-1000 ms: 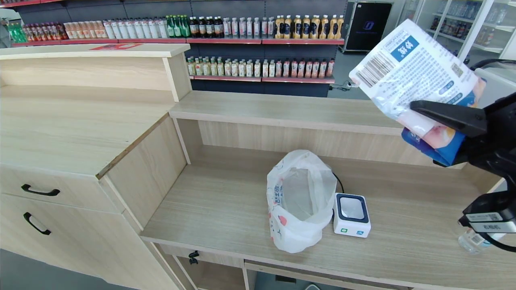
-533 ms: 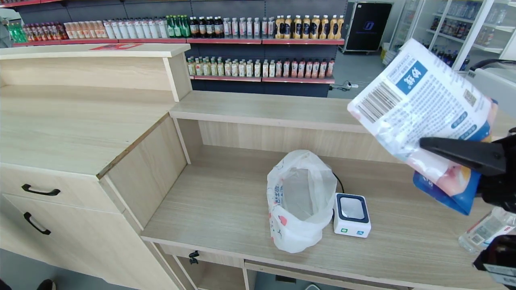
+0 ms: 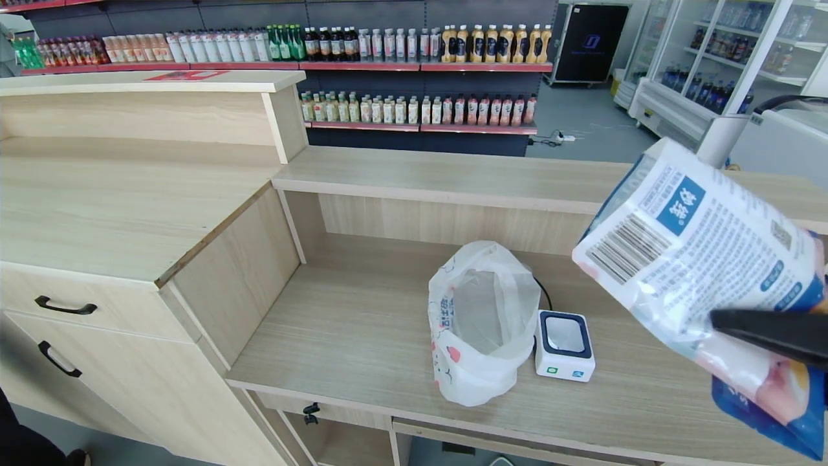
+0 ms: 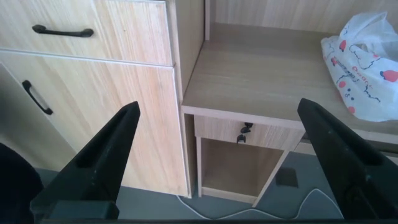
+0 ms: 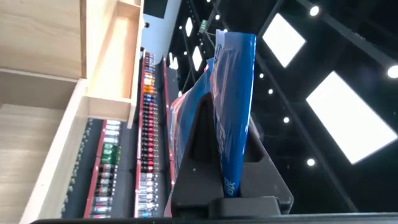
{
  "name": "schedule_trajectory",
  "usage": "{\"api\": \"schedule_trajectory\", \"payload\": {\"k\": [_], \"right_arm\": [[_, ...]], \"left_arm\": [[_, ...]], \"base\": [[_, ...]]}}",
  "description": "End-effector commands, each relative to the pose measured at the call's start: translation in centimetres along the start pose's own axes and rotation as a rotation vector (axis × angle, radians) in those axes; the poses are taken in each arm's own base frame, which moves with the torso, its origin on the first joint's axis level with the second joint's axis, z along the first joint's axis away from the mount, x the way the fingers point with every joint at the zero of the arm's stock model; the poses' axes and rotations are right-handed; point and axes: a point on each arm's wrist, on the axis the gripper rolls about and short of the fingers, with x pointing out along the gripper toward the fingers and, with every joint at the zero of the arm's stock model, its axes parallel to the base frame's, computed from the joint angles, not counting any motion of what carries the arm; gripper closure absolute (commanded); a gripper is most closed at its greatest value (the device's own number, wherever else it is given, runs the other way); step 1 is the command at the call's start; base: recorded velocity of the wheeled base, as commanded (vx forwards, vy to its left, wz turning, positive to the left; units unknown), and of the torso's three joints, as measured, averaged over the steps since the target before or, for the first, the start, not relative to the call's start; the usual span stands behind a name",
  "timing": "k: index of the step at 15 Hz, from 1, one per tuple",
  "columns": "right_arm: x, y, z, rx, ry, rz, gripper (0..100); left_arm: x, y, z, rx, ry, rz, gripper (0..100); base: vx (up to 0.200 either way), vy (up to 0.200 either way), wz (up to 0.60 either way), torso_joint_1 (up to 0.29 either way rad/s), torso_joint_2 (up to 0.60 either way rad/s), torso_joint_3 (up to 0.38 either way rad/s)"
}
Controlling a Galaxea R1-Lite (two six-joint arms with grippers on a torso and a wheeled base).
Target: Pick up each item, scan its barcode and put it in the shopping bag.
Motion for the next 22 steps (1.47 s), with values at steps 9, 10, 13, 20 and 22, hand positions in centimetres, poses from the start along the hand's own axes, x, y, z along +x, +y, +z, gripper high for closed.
{"api": "schedule_trajectory", "payload": {"k": [9,10,13,20,22], "right_arm": [[-1.3,-2.6,2.9,0.061,-0.034,-0.016,100],[-1.3,-2.6,3.0,0.062,-0.035,-0.016,100],[-0.8,-2.0,4.0,0.109,-0.105,-0.015,100],[-0.7,-1.9,4.1,0.106,-0.106,-0.012,100],[-0.7,-1.9,4.1,0.104,-0.106,-0.01,100]], "left_arm": [[0.0,0.0,0.0,0.0,-0.001,0.0,0],[0.0,0.0,0.0,0.0,-0.001,0.0,0],[0.0,0.0,0.0,0.0,-0.001,0.0,0],[0.0,0.0,0.0,0.001,-0.001,0.0,0],[0.0,0.0,0.0,0.001,-0.001,0.0,0]], "base": [[0.0,0.0,0.0,0.0,0.0,0.0],[0.0,0.0,0.0,0.0,0.0,0.0],[0.0,0.0,0.0,0.0,0.0,0.0],[0.0,0.0,0.0,0.0,0.0,0.0],[0.0,0.0,0.0,0.0,0.0,0.0]]}}
